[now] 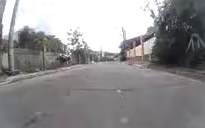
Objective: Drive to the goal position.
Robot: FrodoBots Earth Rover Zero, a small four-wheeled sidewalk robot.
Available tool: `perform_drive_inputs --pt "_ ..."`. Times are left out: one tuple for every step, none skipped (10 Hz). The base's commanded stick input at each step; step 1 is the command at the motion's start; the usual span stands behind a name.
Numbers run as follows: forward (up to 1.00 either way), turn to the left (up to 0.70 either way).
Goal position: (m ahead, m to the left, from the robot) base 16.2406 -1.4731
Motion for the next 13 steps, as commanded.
perform_drive_inputs --pt "1.00 -0.35" --pt "1.00 -0.35" --pt "1.00 -0.27" --pt "1.00 0.05" --pt "1.00 0.05" --pt "1.00 0.05" --pt "1.00 0.05" --pt "1.00 0.05" --pt "1.00 0.05" --pt "1.00 0.05" --pt "1.00 0.05" --pt "1.00 0.05" --pt "1.00 0.05"
